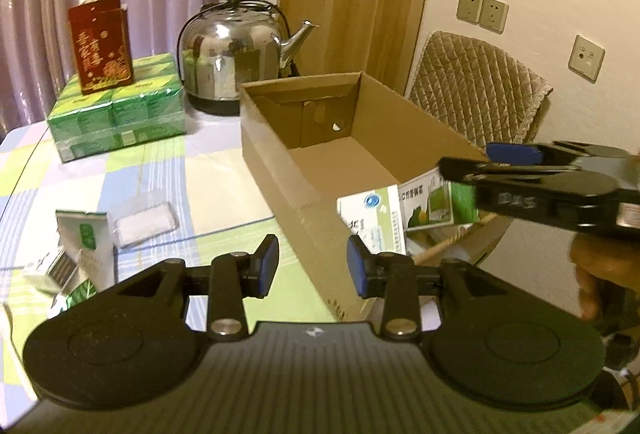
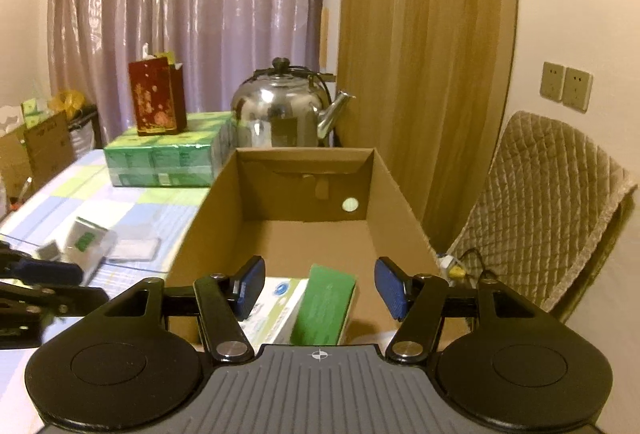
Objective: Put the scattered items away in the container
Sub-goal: 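Open the left tool to drop the cable while the right tool releases the green box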
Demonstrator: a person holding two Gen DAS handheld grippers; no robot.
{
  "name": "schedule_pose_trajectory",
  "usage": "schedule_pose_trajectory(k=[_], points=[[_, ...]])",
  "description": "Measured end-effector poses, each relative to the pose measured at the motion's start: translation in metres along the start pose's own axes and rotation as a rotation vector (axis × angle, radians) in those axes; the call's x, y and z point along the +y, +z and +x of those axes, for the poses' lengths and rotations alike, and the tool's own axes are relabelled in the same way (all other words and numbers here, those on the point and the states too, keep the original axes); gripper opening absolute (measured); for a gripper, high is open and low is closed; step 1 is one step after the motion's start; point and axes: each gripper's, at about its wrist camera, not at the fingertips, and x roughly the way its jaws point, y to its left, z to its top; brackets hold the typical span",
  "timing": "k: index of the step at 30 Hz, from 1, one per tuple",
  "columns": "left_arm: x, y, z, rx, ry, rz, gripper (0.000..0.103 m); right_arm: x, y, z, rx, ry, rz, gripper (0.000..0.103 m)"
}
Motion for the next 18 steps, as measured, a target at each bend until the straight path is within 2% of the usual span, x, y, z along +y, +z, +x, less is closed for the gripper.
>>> schedule_pose_trajectory(k=[1, 3, 5, 12, 18], points=[[0.001, -0.002, -0.002, 0.002, 0.003, -0.005, 0.032, 0.002, -0.001, -0.003, 0.006, 0.012, 0.004, 0.055], [0.003, -0.007, -0.005, 0.009, 0.008, -0.011, 0.032, 0.006, -0.002, -0.002, 0.029, 0.036, -0.001, 0.042], [0.005, -0.011, -0.007, 0.016, 0.013, -0.014, 0.032, 0.009, -0.003, 0.005, 0.051, 0.055, 0.010, 0.039], [0.013, -0.016, -0.012, 0.024, 0.038, -0.029, 0.034, 0.008, -0.001, 0.038, 0.135, 0.072, 0.051, 0.038], [0.018, -0.017, -0.014, 0.021, 0.049, -0.039, 0.035, 0.011, -0.003, 0.033, 0.119, 0.071, 0.037, 0.038]])
